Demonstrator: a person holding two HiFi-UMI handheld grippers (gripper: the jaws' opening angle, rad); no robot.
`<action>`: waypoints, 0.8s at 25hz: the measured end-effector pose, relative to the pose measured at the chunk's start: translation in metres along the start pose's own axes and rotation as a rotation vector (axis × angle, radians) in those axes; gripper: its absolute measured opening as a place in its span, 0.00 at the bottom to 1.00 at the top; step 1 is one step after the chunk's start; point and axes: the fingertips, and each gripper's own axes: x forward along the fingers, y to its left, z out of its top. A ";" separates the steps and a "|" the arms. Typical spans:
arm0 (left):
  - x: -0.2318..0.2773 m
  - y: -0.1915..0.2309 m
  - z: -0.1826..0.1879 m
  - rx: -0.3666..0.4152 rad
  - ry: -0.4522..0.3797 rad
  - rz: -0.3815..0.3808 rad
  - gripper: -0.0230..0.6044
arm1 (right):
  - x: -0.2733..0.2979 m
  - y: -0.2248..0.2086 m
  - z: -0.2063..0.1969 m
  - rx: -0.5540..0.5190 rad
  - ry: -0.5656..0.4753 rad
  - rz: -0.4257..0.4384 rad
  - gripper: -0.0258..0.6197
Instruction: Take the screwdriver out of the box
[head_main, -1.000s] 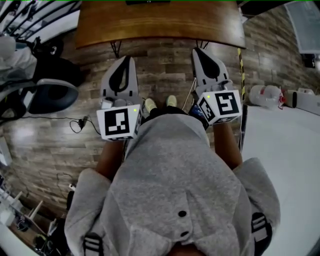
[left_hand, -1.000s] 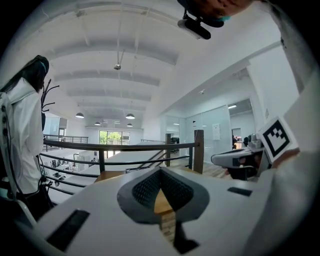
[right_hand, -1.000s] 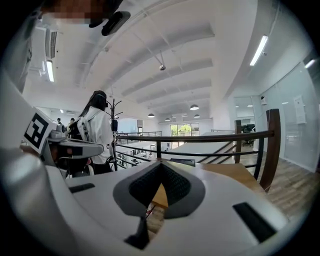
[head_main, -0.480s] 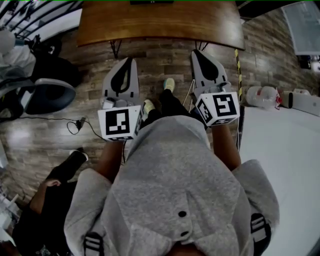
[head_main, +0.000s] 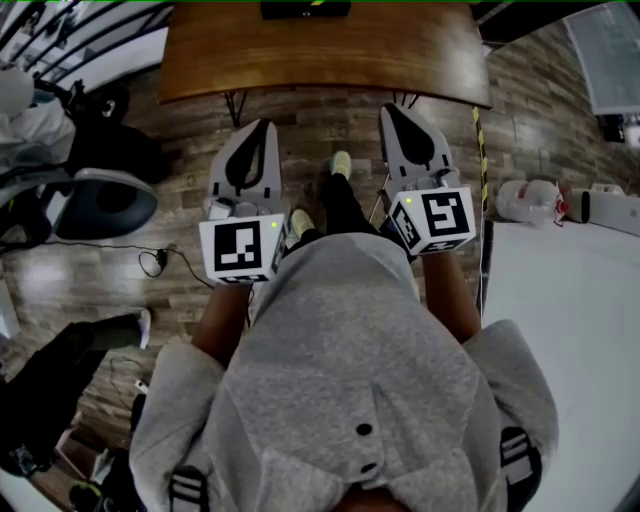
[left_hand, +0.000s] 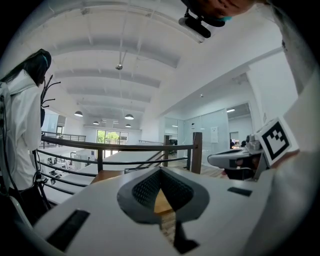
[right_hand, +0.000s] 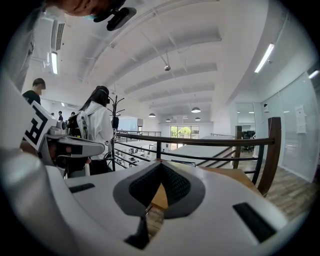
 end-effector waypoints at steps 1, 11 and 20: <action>0.003 -0.001 -0.001 -0.005 0.007 -0.001 0.06 | 0.001 -0.002 -0.001 -0.002 0.002 0.000 0.05; 0.040 -0.010 0.004 0.061 0.004 0.019 0.06 | 0.025 -0.037 -0.004 0.004 0.014 0.023 0.05; 0.093 -0.033 0.011 0.048 0.032 0.018 0.06 | 0.041 -0.088 -0.010 0.017 0.037 0.051 0.05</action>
